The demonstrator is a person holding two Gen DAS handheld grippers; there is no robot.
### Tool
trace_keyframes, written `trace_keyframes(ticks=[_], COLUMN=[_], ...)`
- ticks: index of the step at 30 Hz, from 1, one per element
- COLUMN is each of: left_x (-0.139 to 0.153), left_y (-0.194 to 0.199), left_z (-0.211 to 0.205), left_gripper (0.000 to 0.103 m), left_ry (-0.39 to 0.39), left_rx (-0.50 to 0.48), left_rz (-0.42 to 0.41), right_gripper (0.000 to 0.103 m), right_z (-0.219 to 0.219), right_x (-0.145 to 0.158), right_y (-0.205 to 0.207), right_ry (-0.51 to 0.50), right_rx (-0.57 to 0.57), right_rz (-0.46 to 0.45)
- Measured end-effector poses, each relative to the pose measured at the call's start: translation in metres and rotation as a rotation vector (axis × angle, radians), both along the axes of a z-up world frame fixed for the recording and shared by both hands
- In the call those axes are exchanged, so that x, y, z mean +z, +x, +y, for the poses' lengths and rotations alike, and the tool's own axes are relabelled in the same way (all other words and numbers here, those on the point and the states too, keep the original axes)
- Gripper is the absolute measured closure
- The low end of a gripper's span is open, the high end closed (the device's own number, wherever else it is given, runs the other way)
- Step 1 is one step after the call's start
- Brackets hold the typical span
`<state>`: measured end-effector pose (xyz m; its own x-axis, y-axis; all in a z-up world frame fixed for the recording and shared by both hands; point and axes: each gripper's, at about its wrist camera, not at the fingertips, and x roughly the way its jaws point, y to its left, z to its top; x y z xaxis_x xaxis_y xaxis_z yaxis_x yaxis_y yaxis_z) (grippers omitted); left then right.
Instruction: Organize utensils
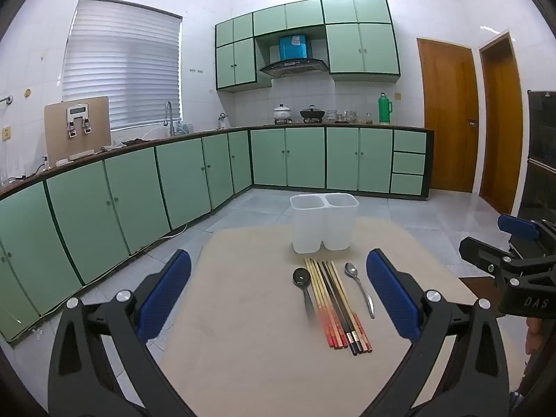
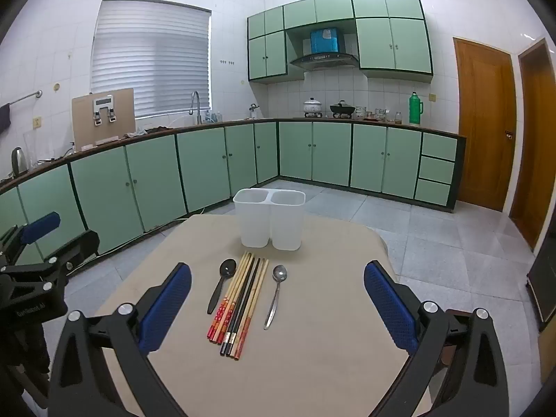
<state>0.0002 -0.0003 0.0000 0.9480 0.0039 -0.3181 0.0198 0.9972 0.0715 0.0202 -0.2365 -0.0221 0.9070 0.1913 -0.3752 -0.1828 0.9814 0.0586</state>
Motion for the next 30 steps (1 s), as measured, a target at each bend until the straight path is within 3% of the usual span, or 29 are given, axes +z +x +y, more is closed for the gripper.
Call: trace_keyframes(ticks=[15, 17, 30], left_x=[0.000, 0.006, 0.014], left_y=[0.007, -0.010, 0.000], left_z=[-0.011, 0.005, 0.009], left_gripper=[0.005, 0.005, 0.005], left_ry=[-0.010, -0.016, -0.017], left_rx=[0.022, 0.014, 0.015], left_rz=[-0.013, -0.010, -0.017], right_gripper=[0.006, 0.006, 0.006], right_z=[0.000, -0.003, 0.001], right_x=[0.000, 0.000, 0.002], right_y=[0.000, 0.000, 0.000], right_ry=[0.004, 0.005, 0.005], right_rx=[-0.002, -0.002, -0.002], right_rz=[-0.001, -0.002, -0.004])
